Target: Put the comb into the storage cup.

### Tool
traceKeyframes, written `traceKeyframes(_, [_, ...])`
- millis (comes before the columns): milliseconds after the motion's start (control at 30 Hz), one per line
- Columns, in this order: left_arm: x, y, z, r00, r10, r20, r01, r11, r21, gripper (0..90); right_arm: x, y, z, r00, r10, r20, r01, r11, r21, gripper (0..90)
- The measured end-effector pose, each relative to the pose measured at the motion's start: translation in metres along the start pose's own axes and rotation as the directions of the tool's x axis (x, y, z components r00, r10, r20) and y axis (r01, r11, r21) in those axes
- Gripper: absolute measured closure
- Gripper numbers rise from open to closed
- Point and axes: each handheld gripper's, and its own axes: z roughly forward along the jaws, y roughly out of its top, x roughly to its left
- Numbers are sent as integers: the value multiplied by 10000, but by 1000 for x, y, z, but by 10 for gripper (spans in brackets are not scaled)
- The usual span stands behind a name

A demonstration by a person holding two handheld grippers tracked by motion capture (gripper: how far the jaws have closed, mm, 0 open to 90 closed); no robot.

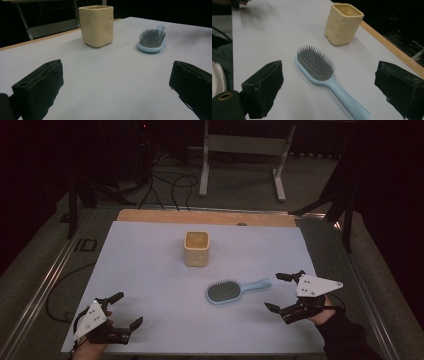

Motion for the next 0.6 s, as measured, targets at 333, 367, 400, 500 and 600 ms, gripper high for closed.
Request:
traceKeyframes(333, [0,0,0,10000,0,33,0,10000,-6,0,-16,6,12,9969,-651,-445,670,9968,439,79])
traceKeyframes(367, [0,0,0,10000,-11,43,11,10000,-15,0,-20,7,15,9960,-684,-577,717,9957,583,79])
traceKeyframes(400, [0,0,0,10000,-11,43,11,10000,-15,0,-21,8,17,9952,-733,-649,773,9951,614,79])
traceKeyframes(500, [-1,0,1,10000,56,67,-57,10000,27,0,-25,10,23,9905,-1085,-849,1136,9919,572,79])
traceKeyframes(600, [-1,0,0,10000,61,50,-61,10000,22,0,-29,10,29,9846,-1406,-1034,1470,9875,572,80])
